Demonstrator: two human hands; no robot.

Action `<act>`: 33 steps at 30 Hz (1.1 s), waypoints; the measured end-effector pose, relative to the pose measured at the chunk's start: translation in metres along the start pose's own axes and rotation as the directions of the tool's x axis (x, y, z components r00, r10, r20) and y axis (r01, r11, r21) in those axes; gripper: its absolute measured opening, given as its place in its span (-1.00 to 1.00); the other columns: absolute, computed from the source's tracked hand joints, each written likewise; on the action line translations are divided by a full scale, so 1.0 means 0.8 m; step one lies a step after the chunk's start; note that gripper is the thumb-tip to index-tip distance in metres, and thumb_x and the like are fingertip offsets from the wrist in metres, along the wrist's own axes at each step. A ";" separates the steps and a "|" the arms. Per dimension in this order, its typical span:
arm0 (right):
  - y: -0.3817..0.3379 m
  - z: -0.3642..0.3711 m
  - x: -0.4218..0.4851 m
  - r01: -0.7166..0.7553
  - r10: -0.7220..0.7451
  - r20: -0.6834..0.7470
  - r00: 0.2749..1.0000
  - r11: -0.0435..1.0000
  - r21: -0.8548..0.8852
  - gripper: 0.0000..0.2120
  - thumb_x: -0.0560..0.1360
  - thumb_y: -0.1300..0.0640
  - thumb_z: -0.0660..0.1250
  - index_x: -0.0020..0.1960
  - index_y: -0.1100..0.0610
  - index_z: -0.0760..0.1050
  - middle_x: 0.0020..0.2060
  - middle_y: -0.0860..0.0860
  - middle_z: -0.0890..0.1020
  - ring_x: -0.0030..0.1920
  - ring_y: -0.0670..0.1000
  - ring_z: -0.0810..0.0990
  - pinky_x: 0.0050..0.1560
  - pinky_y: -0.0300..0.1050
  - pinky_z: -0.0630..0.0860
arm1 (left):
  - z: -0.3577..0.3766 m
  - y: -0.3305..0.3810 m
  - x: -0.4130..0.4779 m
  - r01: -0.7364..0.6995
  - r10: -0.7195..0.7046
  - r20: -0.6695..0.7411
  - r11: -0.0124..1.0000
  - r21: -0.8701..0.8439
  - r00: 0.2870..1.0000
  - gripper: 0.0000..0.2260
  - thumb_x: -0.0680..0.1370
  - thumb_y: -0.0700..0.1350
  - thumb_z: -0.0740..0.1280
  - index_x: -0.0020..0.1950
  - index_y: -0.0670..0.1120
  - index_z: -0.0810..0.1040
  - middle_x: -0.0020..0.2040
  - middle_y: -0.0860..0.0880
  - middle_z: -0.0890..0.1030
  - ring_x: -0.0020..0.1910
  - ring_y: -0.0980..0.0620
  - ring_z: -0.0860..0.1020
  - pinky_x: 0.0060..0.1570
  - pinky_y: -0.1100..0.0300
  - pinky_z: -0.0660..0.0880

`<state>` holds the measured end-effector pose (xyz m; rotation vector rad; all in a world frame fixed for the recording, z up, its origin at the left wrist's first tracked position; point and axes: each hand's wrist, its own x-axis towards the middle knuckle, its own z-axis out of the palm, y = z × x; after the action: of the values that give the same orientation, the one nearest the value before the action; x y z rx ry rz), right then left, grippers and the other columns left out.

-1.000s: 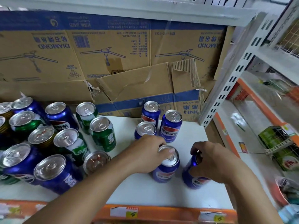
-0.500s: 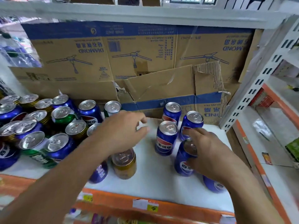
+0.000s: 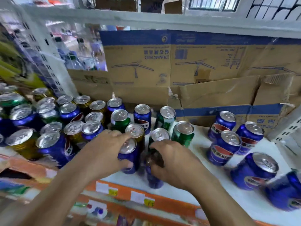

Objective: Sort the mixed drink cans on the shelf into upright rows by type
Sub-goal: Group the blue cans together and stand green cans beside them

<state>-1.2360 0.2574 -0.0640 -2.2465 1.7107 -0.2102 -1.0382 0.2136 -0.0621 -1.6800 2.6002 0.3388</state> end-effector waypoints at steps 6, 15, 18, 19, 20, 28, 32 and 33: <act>-0.025 0.011 0.013 -0.116 0.117 0.015 0.993 0.992 -0.052 -0.88 0.50 -0.03 0.18 -0.11 0.02 0.32 -0.01 0.09 0.58 0.01 0.20 0.53 -0.15 -0.05 0.41 | 0.015 -0.007 0.024 -0.117 0.121 -0.013 0.979 0.167 0.993 -0.32 0.44 0.23 0.34 0.47 0.09 0.16 0.26 0.04 0.44 0.28 -0.04 0.34 0.25 0.04 0.28; -0.042 0.041 -0.013 -0.294 0.293 -0.085 0.952 0.956 0.000 -0.52 0.39 -0.07 0.39 0.27 -0.03 0.38 0.12 -0.03 0.48 0.12 0.10 0.51 0.01 -0.03 0.52 | 0.012 -0.020 0.033 -0.211 0.211 -0.001 0.977 0.028 0.977 -0.38 0.34 0.25 0.40 0.35 0.21 0.27 0.22 0.15 0.47 0.24 0.05 0.41 0.21 0.06 0.14; -0.038 0.042 -0.027 -0.311 0.330 -0.169 0.929 0.941 0.130 -0.43 0.30 -0.13 0.43 0.28 -0.07 0.44 0.13 -0.10 0.52 0.09 0.04 0.53 0.03 -0.04 0.52 | 0.002 -0.025 0.028 -0.280 0.279 -0.018 0.955 -0.102 0.960 -0.34 0.31 0.22 0.47 0.36 0.26 0.30 0.22 0.22 0.47 0.20 0.15 0.42 0.23 0.18 0.24; -0.036 0.039 -0.034 -0.301 0.338 -0.201 0.919 0.934 0.195 -0.42 0.27 -0.15 0.42 0.27 -0.08 0.47 0.11 -0.11 0.53 0.07 0.01 0.54 0.03 -0.05 0.52 | -0.004 -0.029 0.028 -0.298 0.297 -0.036 0.935 -0.191 0.954 -0.34 0.29 0.19 0.51 0.34 0.28 0.33 0.19 0.27 0.47 0.16 0.24 0.43 0.18 0.29 0.30; -0.034 0.036 -0.041 -0.290 0.349 -0.228 0.909 0.922 0.255 -0.42 0.26 -0.16 0.42 0.27 -0.08 0.49 0.09 -0.14 0.54 0.05 -0.03 0.54 0.02 -0.09 0.52 | -0.011 -0.032 0.029 -0.319 0.316 -0.057 0.906 -0.279 0.947 -0.36 0.26 0.14 0.55 0.28 0.31 0.37 0.15 0.33 0.47 0.09 0.34 0.44 0.07 0.42 0.31; -0.009 0.009 -0.095 -0.293 0.513 -0.375 0.772 0.811 0.507 -0.58 0.16 -0.14 0.42 0.01 -0.09 0.60 -0.23 -0.19 0.61 -0.19 -0.18 0.57 -0.24 -0.32 0.46 | -0.049 0.005 0.042 -0.475 0.393 -0.266 0.739 -0.478 0.880 -0.37 0.07 0.28 0.45 0.14 0.32 0.50 0.08 0.44 0.51 0.09 0.43 0.46 -0.07 0.50 0.36; 0.015 -0.002 -0.127 -0.344 0.602 -0.447 0.661 0.773 0.533 -0.69 0.15 -0.12 0.43 -0.11 -0.17 0.51 -0.33 -0.27 0.57 -0.26 -0.22 0.54 -0.30 -0.40 0.40 | -0.054 0.064 0.050 -0.531 0.423 -0.322 0.650 -0.544 0.847 -0.39 0.09 0.24 0.48 0.13 0.25 0.53 0.05 0.36 0.57 0.05 0.35 0.52 -0.04 0.31 0.44; 0.022 -0.004 -0.136 -0.360 0.628 -0.459 0.628 0.758 0.543 -0.67 0.15 -0.10 0.43 -0.08 -0.15 0.53 -0.36 -0.29 0.56 -0.30 -0.22 0.53 -0.31 -0.42 0.37 | -0.054 0.079 0.052 -0.545 0.431 -0.334 0.636 -0.546 0.838 -0.39 0.09 0.23 0.49 0.13 0.25 0.53 0.05 0.36 0.57 0.05 0.35 0.52 -0.03 0.29 0.45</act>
<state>-1.2830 0.3571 -0.0594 -1.3594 2.2783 -1.1658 -1.1087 0.1931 -0.0155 -1.0442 3.2975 1.2612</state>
